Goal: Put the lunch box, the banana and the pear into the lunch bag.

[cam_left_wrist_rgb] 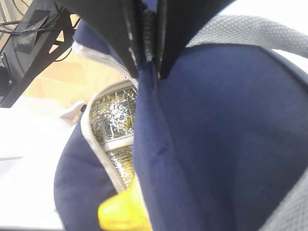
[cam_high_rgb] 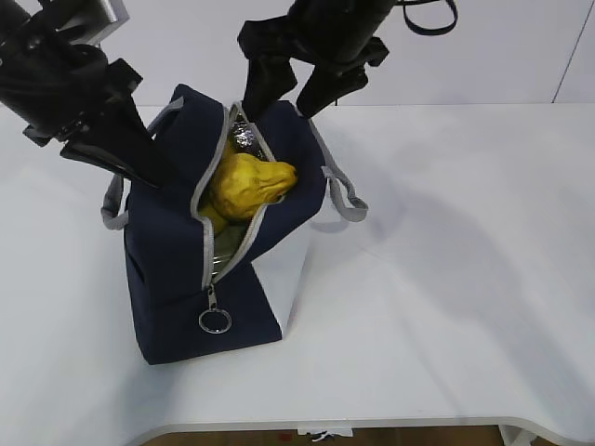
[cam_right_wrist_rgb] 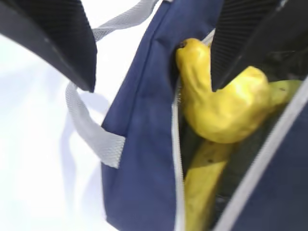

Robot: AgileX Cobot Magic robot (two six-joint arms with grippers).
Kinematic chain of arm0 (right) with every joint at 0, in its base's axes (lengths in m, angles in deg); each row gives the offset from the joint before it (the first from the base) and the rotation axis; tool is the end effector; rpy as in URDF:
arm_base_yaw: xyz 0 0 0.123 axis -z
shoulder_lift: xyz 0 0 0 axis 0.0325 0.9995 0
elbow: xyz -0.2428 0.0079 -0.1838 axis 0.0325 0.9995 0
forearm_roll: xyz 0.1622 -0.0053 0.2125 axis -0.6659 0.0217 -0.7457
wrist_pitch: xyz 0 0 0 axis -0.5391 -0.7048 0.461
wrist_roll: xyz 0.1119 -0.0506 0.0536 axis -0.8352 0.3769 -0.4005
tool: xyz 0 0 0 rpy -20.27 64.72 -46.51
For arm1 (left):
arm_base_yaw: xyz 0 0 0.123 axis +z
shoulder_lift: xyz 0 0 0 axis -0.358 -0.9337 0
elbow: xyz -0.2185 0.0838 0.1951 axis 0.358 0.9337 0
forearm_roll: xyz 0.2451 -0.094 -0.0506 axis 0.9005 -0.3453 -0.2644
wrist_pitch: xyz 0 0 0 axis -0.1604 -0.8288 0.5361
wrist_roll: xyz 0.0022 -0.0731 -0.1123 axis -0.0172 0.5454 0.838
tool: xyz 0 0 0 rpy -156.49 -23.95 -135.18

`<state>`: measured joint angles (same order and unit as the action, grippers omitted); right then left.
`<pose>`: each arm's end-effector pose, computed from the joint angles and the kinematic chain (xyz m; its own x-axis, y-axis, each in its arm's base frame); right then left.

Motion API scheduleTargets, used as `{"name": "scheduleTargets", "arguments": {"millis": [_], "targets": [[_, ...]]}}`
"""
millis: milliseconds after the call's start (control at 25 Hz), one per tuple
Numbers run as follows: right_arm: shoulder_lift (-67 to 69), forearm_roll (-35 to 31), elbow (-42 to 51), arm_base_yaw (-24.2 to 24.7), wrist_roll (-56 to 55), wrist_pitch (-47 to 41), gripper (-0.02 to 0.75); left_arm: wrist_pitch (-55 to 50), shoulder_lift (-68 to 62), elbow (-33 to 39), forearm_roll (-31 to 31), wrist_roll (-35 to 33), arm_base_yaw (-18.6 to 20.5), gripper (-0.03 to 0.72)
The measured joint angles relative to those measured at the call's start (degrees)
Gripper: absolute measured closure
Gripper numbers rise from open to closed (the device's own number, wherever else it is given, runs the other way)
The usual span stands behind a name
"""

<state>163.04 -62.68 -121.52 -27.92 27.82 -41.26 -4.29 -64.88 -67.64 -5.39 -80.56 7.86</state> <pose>0.4285 0.2553 0.3066 -0.7999 -0.4048 -0.4431 -0.5497 0.7904 0.2703 0.3398 -0.1604 0.2747 -0.9112 0.2926 -0.2901 0.4088 0.7299 -0.5478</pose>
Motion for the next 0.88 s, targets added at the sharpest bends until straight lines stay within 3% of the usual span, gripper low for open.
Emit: {"name": "scheduleTargets", "arguments": {"millis": [280, 680, 880], "targets": [[0.4, 8.7, 0.0, 0.1, -1.9, 0.0, 0.175, 0.0, 0.0, 0.0, 0.0, 0.0, 0.0, 0.673], [4.3, 9.2, 0.0, 0.1, -2.5, 0.0, 0.182, 0.0, 0.0, 0.0, 0.1, 0.0, 0.0, 0.673], [5.5, 9.3, 0.0, 0.2, -2.6, 0.0, 0.262, 0.0, 0.0, 0.0, 0.1, 0.0, 0.0, 0.673]]}}
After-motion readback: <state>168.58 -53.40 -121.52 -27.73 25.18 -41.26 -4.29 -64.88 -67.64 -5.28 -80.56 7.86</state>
